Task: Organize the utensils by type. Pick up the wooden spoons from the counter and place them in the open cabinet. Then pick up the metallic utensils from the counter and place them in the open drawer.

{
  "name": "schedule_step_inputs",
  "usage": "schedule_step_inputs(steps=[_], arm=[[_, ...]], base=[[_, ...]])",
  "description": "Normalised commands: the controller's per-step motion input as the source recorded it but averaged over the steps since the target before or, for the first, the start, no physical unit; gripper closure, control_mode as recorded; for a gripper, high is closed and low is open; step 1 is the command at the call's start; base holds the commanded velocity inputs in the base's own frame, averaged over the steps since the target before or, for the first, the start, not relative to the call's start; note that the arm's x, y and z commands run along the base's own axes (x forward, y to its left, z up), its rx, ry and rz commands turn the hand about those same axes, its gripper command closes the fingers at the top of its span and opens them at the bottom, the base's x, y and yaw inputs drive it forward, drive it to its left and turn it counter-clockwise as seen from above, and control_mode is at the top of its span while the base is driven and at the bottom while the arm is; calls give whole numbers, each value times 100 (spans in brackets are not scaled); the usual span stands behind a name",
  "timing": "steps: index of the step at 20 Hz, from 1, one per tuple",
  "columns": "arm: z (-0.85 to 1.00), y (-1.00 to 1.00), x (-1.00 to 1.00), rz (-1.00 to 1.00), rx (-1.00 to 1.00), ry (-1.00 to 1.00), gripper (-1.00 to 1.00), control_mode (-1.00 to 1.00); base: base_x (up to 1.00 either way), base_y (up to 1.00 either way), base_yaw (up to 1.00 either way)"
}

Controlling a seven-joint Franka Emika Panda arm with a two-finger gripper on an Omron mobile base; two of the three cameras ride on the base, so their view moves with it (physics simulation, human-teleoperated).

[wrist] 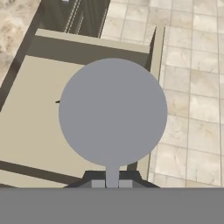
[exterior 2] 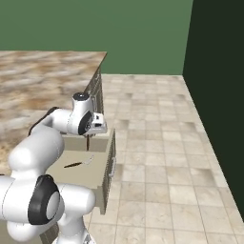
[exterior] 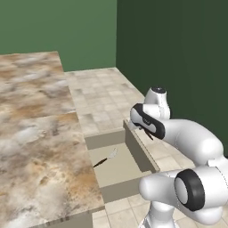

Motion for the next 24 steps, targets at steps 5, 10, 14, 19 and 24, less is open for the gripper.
schedule_step_inputs(steps=[5, 10, 14, 19, 24], arm=[[0, 0, 0, 0, 0, 0, 100, 100], [0, 0, 0, 0, 0, 0, 100, 100], [-6, 10, 1, 0, 0, 2, 100, -100], [-11, 33, 16, -14, 4, 0, 100, -100], [-20, 34, 18, -37, 5, 2, 100, -100]], base=[[0, 0, 0], [-1, 0, 0], [-2, 2, 1], [0, 0, 0], [0, 0, 0]])
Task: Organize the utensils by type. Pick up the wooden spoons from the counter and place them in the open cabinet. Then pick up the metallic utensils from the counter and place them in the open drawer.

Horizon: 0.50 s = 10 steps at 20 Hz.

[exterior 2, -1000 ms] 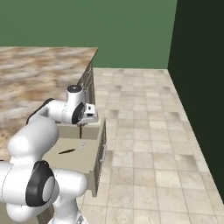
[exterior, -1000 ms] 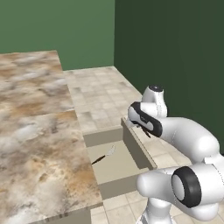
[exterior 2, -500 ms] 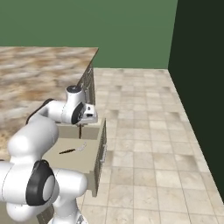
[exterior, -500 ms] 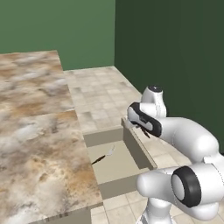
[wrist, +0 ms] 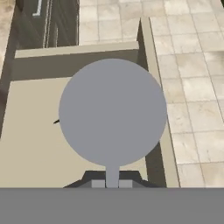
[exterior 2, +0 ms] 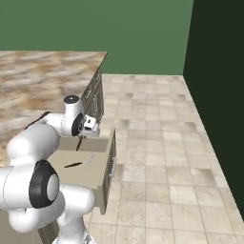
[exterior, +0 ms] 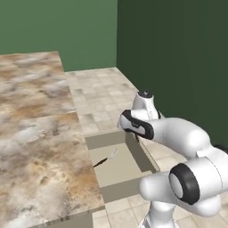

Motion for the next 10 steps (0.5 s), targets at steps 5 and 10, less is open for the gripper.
schedule_step_inputs(steps=[5, 10], arm=[[-28, 29, 12, -48, 1, 16, 100, -100], [-37, 1, 2, -46, 5, 30, 100, -100]], base=[[0, 0, 0], [0, 0, 0]])
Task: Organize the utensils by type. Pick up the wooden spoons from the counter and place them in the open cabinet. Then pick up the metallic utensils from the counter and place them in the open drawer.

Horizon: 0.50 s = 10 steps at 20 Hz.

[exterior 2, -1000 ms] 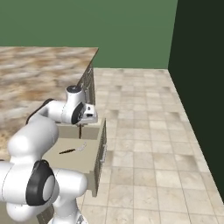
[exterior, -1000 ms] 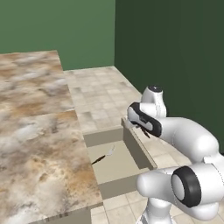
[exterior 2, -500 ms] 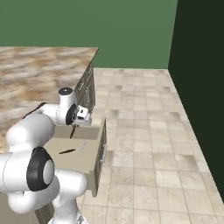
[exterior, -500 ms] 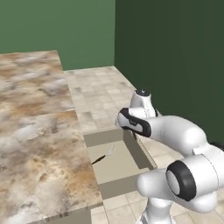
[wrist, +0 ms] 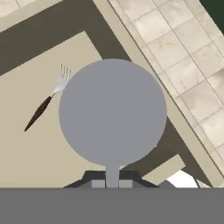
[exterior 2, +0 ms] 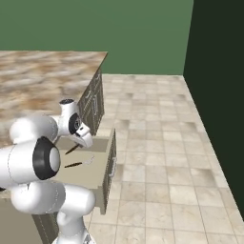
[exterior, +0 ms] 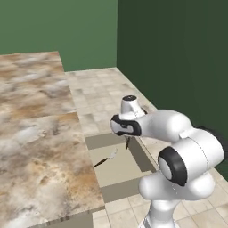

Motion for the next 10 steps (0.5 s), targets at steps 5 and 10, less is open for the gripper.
schedule_step_inputs(steps=[5, 10], arm=[[-28, 0, 4, -28, 15, 7, 100, -100], [-33, 0, 0, -22, 15, 0, 100, -100]], base=[[0, 0, 0], [0, 0, 0]])
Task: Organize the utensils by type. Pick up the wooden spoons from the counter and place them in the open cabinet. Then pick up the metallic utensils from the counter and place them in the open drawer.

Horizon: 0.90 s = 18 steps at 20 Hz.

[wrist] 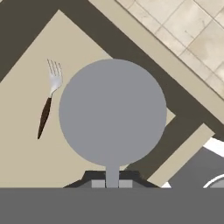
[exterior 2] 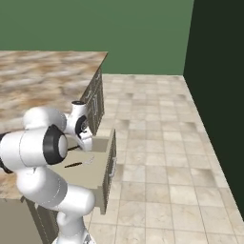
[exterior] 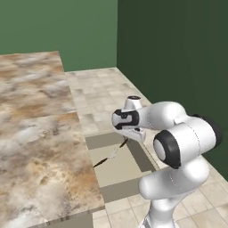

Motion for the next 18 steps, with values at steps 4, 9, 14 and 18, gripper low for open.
schedule_step_inputs(steps=[4, 9, 14, 18], arm=[[-40, 0, 2, -18, 4, 1, 100, -100], [-41, 0, 19, -12, 0, 3, 100, -100], [-42, 0, 21, -6, 0, 6, 100, -100], [-49, 0, 12, -1, 0, 12, 100, -100]], base=[[0, 0, 0], [0, 0, 0], [0, 0, 0], [0, 0, 0]])
